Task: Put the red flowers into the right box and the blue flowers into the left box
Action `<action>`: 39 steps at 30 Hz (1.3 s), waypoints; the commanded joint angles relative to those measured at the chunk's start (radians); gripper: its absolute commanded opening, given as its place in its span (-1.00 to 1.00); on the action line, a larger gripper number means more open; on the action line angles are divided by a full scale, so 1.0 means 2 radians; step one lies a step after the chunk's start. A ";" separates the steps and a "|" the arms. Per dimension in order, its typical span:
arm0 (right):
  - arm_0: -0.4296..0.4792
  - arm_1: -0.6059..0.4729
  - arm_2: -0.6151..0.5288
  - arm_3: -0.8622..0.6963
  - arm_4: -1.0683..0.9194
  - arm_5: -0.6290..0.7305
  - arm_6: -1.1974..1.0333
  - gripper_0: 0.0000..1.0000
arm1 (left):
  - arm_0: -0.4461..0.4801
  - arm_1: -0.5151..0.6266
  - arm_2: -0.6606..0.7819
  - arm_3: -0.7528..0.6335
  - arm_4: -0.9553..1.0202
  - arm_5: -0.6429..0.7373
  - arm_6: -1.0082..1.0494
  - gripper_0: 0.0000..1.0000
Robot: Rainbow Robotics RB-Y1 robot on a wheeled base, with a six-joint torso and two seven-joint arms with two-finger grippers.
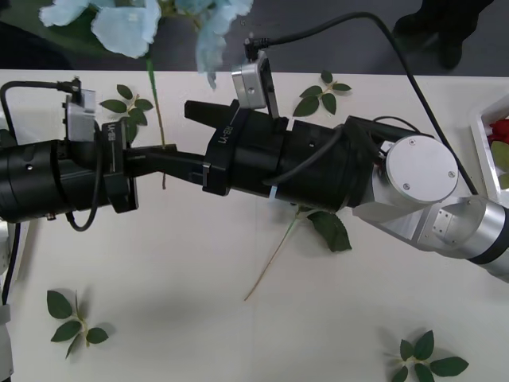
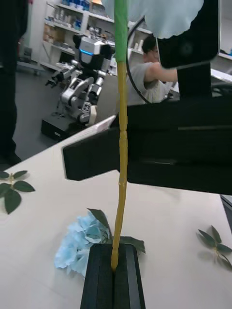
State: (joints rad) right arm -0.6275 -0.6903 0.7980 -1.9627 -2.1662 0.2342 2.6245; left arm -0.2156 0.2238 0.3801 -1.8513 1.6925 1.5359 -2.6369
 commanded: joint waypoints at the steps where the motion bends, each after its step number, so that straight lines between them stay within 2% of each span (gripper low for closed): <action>1: -0.001 -0.004 0.012 -0.032 -0.037 -0.044 0.008 1.00 | 0.036 0.032 0.027 -0.005 0.027 -0.022 0.036 -1.00; 8: -0.001 -0.052 0.004 -0.068 -0.077 -0.053 0.004 1.00 | 0.092 0.066 0.081 -0.006 0.057 -0.065 0.046 -1.00; 14: 0.004 -0.124 -0.039 -0.063 -0.130 0.037 -0.001 1.00 | 0.148 0.105 0.123 -0.006 0.073 -0.119 0.056 -0.99; 21: 0.015 -0.179 -0.103 0.002 -0.150 0.209 -0.015 1.00 | 0.206 0.117 0.183 -0.006 0.057 -0.180 0.073 -0.99; 26: 0.017 -0.185 -0.161 0.076 -0.143 0.359 -0.056 1.00 | 0.228 0.120 0.220 -0.006 0.002 -0.198 0.093 -0.99; 31: 0.017 -0.183 -0.226 0.138 -0.087 0.505 -0.145 1.00 | 0.241 0.134 0.241 -0.012 -0.093 -0.209 0.180 -0.99; 35: 0.017 -0.183 -0.255 0.138 -0.044 0.556 -0.228 1.00 | 0.254 0.155 0.241 -0.012 -0.149 -0.222 0.249 -0.98; 39: 0.017 -0.183 -0.273 0.100 0.024 0.585 -0.337 1.00 | 0.260 0.175 0.242 -0.012 -0.218 -0.223 0.331 -0.99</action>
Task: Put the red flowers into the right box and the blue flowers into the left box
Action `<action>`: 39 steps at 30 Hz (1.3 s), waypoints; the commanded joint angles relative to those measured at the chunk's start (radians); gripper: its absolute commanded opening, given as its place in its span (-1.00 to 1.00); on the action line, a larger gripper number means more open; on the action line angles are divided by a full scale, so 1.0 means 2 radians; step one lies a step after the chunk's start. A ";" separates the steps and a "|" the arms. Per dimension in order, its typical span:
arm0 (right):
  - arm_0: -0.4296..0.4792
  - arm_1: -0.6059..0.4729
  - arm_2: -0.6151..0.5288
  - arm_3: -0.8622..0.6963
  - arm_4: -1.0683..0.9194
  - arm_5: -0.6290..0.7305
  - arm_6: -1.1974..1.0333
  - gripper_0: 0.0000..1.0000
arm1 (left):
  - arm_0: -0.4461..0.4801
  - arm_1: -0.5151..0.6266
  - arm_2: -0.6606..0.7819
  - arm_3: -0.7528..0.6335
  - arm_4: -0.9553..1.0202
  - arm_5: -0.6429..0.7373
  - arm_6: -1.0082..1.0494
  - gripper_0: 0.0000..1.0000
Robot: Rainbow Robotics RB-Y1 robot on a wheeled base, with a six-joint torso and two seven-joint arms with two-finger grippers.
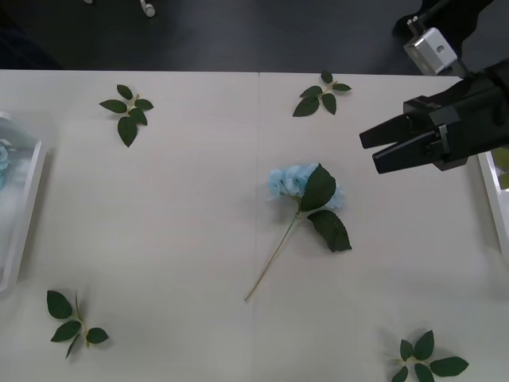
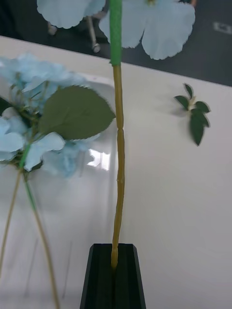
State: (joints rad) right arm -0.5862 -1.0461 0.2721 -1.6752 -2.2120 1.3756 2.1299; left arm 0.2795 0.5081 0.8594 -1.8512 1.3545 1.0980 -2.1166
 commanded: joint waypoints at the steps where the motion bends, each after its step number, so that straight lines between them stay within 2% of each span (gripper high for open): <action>1: -0.004 -0.005 -0.010 -0.050 0.053 0.014 -0.105 1.00 | 0.012 0.034 0.001 -0.012 -0.059 -0.004 0.080 -0.98; 11: -0.001 0.054 -0.009 -0.148 0.182 0.006 -0.435 1.00 | -0.023 0.034 -0.011 -0.006 -0.229 -0.012 0.194 -0.98; 16: 0.000 0.091 0.009 -0.180 0.258 0.004 -0.566 1.00 | -0.045 0.034 -0.029 0.006 -0.291 -0.012 0.211 -0.98; 25: 0.000 0.135 0.102 -0.199 0.415 -0.044 -0.763 1.00 | -0.123 0.034 -0.065 0.090 -0.380 -0.012 0.215 -0.97; 34: 0.000 0.155 0.184 -0.194 0.558 -0.057 -0.905 1.00 | -0.144 0.034 -0.083 0.129 -0.427 -0.012 0.218 -0.92; 36: 0.001 0.159 0.196 -0.186 0.576 -0.063 -0.920 1.00 | -0.143 0.034 -0.086 0.129 -0.428 -0.012 0.219 -0.77; 37: 0.003 0.162 0.202 -0.180 0.587 -0.071 -0.930 1.00 | -0.142 0.034 -0.088 0.129 -0.427 -0.012 0.220 -0.47; 38: 0.005 0.163 0.204 -0.178 0.593 -0.074 -0.935 1.00 | -0.142 0.034 -0.089 0.129 -0.427 -0.012 0.220 -0.30; 39: 0.006 0.166 0.206 -0.174 0.601 -0.078 -0.943 1.00 | -0.142 0.034 -0.090 0.129 -0.426 -0.012 0.220 0.06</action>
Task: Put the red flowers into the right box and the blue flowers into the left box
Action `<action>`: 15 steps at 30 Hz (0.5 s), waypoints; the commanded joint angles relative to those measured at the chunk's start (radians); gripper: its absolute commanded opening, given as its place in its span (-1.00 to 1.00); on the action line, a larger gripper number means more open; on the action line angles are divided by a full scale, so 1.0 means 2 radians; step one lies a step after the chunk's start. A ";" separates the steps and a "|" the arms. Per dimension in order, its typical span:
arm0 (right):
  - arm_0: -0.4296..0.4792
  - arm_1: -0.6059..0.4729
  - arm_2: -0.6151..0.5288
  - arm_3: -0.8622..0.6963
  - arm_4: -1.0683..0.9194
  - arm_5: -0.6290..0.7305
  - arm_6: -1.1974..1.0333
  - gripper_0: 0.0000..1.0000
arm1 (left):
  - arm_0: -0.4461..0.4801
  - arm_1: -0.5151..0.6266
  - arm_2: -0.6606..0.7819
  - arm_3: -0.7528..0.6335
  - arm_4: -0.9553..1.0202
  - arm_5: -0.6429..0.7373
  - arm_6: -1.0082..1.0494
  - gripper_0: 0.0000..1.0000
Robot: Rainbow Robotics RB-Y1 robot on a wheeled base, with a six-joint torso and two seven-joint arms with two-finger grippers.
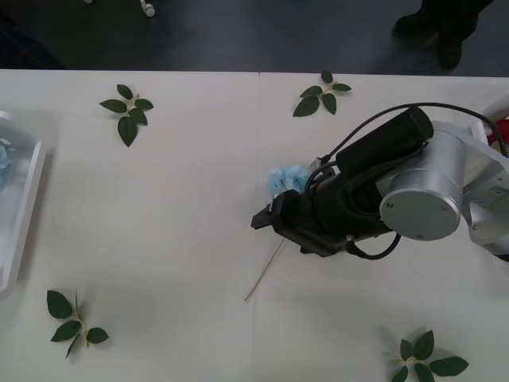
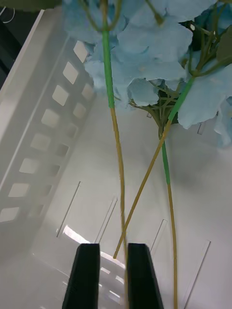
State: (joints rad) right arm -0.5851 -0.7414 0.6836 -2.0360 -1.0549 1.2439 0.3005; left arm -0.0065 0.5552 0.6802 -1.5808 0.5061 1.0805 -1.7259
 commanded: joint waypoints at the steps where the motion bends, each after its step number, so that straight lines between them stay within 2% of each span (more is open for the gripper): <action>1: 0.009 0.019 0.003 0.010 0.033 -0.017 -0.036 1.00 | 0.001 0.010 0.000 -0.007 0.001 -0.003 0.025 0.40; 4: 0.012 0.032 0.007 0.024 0.057 -0.019 -0.047 1.00 | 0.001 0.010 -0.001 -0.007 0.006 -0.003 0.025 0.96; 8: 0.012 0.045 0.019 0.045 0.086 -0.020 -0.067 1.00 | 0.004 0.011 0.000 -0.020 0.015 -0.002 0.025 1.00; 15: 0.012 0.052 0.038 0.064 0.126 -0.023 -0.083 1.00 | 0.039 0.013 0.000 -0.079 0.070 0.000 0.029 1.00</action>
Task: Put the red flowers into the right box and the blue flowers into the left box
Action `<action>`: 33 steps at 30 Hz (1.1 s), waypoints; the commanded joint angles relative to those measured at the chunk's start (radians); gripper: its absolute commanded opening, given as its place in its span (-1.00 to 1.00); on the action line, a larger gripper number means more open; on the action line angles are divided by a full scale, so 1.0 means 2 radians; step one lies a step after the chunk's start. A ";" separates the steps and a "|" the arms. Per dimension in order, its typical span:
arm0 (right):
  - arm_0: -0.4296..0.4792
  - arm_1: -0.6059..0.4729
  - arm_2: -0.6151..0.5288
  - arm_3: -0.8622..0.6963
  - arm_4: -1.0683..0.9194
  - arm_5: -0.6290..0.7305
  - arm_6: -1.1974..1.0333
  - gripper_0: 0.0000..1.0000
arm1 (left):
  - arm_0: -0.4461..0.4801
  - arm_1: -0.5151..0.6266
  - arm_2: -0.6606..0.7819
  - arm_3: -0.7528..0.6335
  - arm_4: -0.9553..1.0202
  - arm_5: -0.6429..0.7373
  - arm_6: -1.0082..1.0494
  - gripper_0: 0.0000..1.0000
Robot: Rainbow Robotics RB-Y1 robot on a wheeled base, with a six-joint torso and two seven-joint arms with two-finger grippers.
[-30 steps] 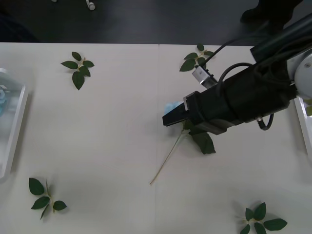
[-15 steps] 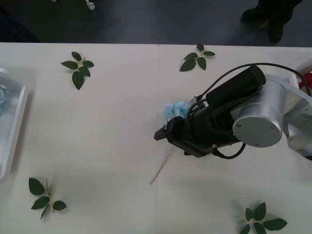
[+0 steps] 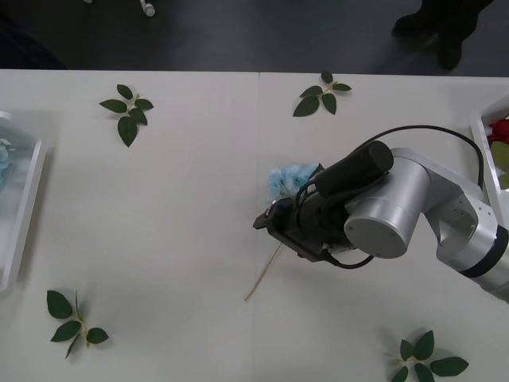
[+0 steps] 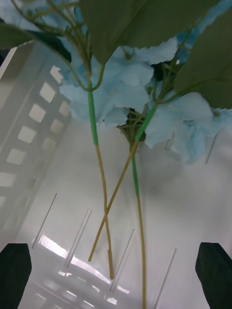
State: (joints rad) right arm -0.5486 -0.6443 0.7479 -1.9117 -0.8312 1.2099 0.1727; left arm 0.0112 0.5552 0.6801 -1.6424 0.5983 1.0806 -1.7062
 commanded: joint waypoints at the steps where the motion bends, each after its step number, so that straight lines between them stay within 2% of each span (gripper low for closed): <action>1: -0.006 0.003 0.009 0.006 0.019 -0.007 -0.020 1.00 | 0.035 0.012 0.000 -0.055 0.033 0.000 0.020 1.00; 8: -0.006 0.012 0.019 0.037 0.055 -0.016 -0.017 1.00 | 0.067 0.012 0.016 -0.102 0.130 0.000 0.024 1.00; 17: -0.006 0.015 0.034 0.072 0.064 -0.046 -0.012 1.00 | 0.085 0.012 0.025 -0.174 0.243 0.001 0.019 1.00; 26: -0.006 0.012 0.054 0.087 0.080 -0.048 -0.009 1.00 | 0.083 0.012 0.025 -0.259 0.298 0.093 -0.047 1.00; 33: -0.006 0.011 0.055 0.092 0.078 -0.053 -0.004 1.00 | 0.050 0.012 0.025 -0.279 0.370 0.178 -0.113 1.00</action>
State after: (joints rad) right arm -0.5486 -0.6293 0.8691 -1.7192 -0.6691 1.1186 0.1633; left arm 0.1558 0.5553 0.7175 -2.1735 1.2989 1.3929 -1.8616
